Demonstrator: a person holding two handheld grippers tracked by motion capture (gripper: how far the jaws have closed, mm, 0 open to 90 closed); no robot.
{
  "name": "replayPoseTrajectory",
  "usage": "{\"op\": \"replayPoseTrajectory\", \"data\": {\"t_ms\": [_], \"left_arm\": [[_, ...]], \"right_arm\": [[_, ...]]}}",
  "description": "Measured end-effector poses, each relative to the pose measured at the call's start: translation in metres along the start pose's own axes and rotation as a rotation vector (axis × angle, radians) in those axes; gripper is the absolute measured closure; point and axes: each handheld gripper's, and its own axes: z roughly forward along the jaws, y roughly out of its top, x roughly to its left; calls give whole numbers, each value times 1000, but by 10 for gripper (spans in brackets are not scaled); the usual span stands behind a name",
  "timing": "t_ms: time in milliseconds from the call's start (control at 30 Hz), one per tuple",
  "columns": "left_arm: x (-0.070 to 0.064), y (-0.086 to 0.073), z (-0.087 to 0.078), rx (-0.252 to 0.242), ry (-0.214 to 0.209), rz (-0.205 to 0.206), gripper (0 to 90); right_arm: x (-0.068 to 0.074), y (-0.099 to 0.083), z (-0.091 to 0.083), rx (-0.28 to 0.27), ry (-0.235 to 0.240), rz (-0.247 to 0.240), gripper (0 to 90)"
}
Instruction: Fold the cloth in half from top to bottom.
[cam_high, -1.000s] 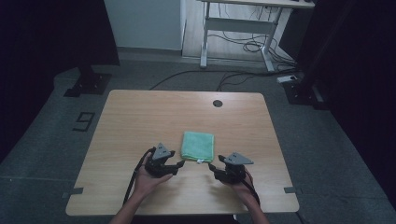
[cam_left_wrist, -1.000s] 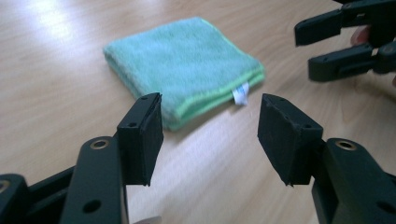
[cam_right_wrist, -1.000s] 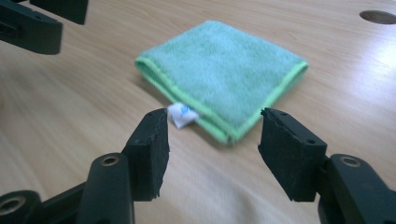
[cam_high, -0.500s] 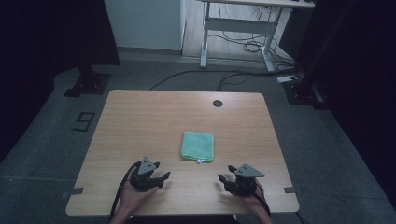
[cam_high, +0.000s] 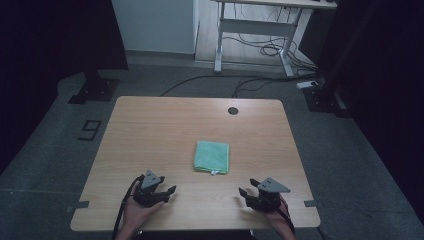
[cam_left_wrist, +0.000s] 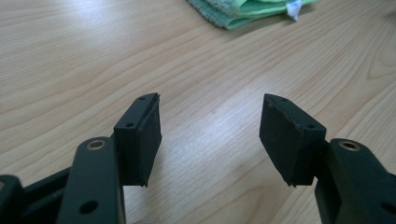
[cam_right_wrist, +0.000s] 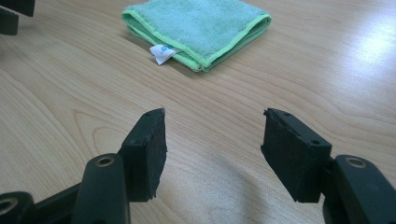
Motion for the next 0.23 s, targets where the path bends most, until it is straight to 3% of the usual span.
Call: {"op": "replayPoseTrajectory", "data": {"t_ms": [233], "left_arm": [[5, -2, -3, -9, 10, -15, 389]], "right_arm": [[0, -1, 3, 11, -2, -4, 383]]}}
